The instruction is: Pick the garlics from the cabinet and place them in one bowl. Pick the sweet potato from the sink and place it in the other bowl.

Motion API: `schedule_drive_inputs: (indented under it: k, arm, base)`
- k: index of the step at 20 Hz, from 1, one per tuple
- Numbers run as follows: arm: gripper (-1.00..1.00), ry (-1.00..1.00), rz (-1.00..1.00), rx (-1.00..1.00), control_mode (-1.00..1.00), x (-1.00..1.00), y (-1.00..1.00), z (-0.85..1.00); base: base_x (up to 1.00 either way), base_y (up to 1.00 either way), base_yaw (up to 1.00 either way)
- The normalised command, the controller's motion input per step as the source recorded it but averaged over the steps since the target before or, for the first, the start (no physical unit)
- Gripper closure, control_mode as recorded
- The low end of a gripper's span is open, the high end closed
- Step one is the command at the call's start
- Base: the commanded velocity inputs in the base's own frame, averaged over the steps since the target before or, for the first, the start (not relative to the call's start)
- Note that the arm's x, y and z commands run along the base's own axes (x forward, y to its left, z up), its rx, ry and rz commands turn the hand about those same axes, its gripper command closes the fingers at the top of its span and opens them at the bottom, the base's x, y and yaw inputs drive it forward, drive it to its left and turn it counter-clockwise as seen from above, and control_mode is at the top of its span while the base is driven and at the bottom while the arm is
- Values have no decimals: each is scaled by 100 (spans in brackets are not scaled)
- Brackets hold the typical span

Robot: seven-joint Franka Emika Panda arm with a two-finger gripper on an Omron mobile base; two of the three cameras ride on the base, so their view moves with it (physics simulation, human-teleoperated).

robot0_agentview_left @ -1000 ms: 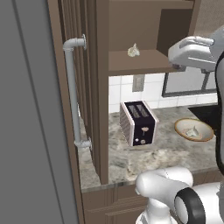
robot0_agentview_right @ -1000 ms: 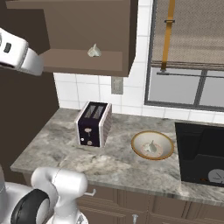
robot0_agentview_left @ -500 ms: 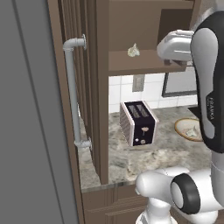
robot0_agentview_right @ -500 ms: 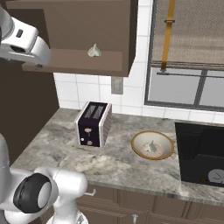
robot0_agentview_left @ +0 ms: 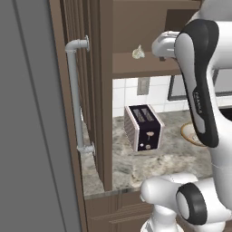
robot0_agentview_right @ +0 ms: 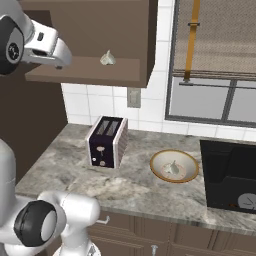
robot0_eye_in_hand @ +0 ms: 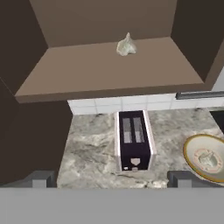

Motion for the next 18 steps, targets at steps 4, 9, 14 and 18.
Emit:
schedule_drive_inputs:
  k: [4, 9, 14, 18]
  arm:
    - [-100, -29, 4, 0, -100, 3, 0, 0]
    - [-100, -8, 5, 0, -100, 45, -4, 0]
    - [-100, -2, 3, 0, -100, 44, -12, 0]
    - [-100, 2, 0, 0, -100, 47, -25, 0]
  base:
    - [0, 0, 0]
    - [0, 0, 0]
    - [0, 0, 0]
    - [0, 0, 0]
